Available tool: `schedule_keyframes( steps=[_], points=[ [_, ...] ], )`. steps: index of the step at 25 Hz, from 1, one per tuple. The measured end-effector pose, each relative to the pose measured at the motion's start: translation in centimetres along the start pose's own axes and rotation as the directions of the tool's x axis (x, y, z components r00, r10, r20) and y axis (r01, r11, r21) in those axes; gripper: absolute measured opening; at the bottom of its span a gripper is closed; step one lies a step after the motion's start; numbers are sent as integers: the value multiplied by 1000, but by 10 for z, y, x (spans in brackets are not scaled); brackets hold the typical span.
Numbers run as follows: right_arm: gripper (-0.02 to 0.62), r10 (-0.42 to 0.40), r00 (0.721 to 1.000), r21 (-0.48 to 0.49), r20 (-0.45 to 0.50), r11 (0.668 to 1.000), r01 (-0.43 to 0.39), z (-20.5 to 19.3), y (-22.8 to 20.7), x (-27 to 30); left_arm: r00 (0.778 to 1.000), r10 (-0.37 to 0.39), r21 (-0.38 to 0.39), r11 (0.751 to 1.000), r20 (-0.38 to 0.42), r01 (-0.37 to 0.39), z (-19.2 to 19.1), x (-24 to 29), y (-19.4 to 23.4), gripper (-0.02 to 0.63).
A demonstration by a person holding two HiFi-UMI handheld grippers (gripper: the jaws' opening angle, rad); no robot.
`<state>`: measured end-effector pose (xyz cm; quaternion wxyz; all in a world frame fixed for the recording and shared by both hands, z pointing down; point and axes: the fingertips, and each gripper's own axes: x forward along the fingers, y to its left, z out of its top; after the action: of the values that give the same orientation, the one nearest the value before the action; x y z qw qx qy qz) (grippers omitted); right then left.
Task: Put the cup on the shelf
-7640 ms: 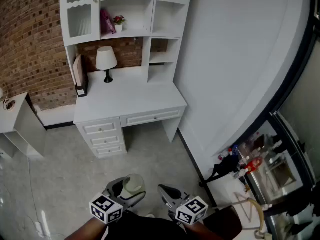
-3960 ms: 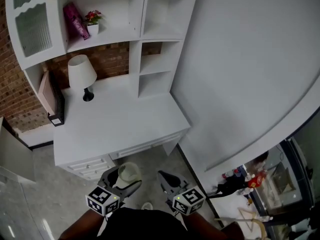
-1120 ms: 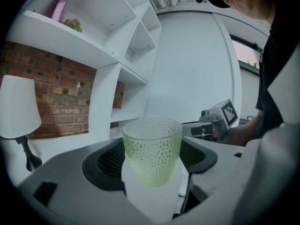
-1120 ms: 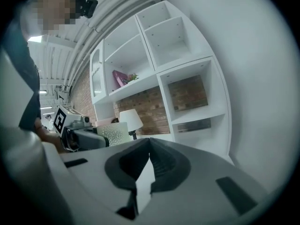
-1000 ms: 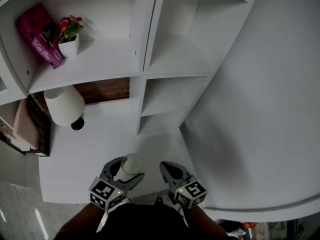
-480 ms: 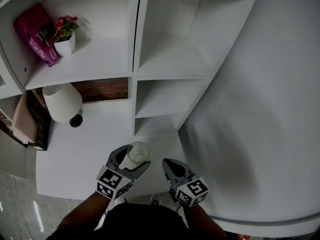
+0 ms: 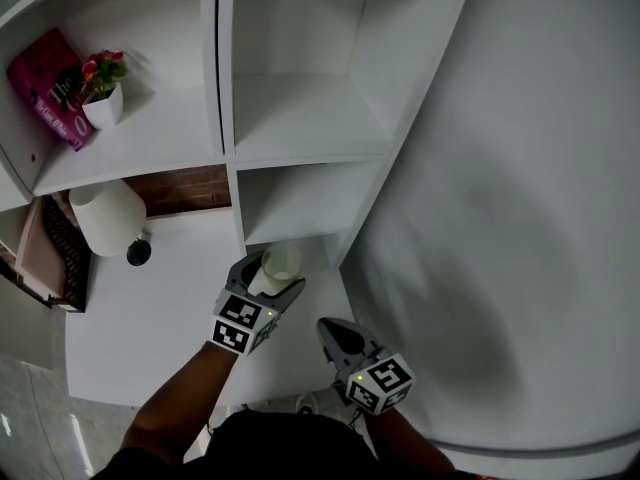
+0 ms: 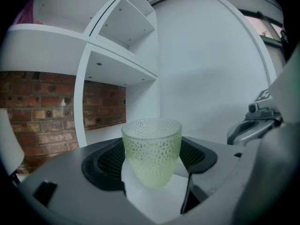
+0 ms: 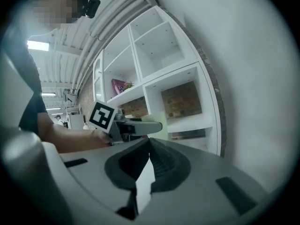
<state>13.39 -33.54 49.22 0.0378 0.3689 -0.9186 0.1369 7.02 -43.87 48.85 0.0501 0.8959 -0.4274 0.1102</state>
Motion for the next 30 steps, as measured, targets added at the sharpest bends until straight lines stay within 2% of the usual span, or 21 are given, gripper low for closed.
schedule_keyframes(
  steps=[6, 12, 18, 24, 30],
  points=[
    [6, 10, 1000, 9, -15, 1000, -10, -4, -4, -7, 1000, 22, 37, 999, -3, -22, 19, 40, 10, 356],
    [6, 17, 1000, 2, -4, 1000, -17, 1, -6, -9, 1000, 14, 70, 997, 1, -14, 42, 76, 13, 356],
    [6, 10, 1000, 12, -2, 1000, -10, 0, -12, -12, 1000, 27, 44, 999, -1, -27, 59, 108, 28, 356],
    [6, 3, 1000, 24, -16, 1000, -2, -5, -19, -14, 998, 56, 58, 997, -7, -56, 64, 133, 47, 356],
    [6, -3, 1000, 35, -10, 999, 4, -6, -25, -10, 997, 61, 48, 997, -45, -59, 55, 154, 58, 356]
  ],
)
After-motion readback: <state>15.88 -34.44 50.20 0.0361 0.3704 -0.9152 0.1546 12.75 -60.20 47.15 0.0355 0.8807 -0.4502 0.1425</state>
